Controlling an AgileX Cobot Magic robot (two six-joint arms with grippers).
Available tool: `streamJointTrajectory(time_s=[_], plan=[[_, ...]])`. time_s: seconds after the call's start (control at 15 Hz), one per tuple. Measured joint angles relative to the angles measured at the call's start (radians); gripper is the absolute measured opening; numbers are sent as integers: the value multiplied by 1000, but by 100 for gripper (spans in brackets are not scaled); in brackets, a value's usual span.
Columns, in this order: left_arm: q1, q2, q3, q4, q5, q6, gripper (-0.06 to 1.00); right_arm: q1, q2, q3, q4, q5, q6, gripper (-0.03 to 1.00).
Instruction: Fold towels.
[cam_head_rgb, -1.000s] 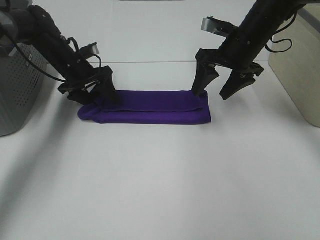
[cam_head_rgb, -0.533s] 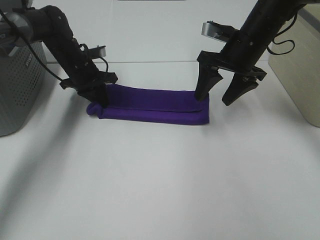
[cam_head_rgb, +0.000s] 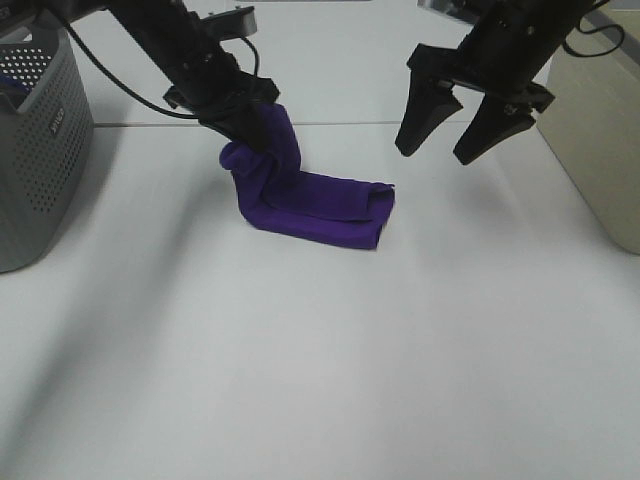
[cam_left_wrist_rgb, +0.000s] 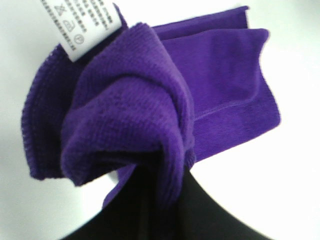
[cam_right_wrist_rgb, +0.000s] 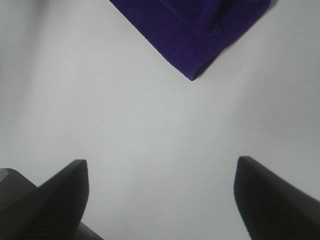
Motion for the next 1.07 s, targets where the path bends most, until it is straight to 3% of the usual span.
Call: streamJointTrajectory(time_s=[0.27,0.33,0.47,0.6,0.73,1.07], plan=[[-63,22,-2,-21,-1,0,7,0,-91,0,0,1,2,79],[-75,36,-2,-43,-21,0,15,0,-106,0,-2,1,2,79],[-105,57,-2,-149,-86,5,49,0,-127,0,-2,2,2,79],[-129,63,-2,-265,-116,46,67,0,-139,0,-2,2,2,79],[-135,63,-2,-315,-111,68,69,0,-151,0,-2,2,3,79],[-91,52,-22,-291,-87,72,70,0,-166,0,-10,2,3,79]])
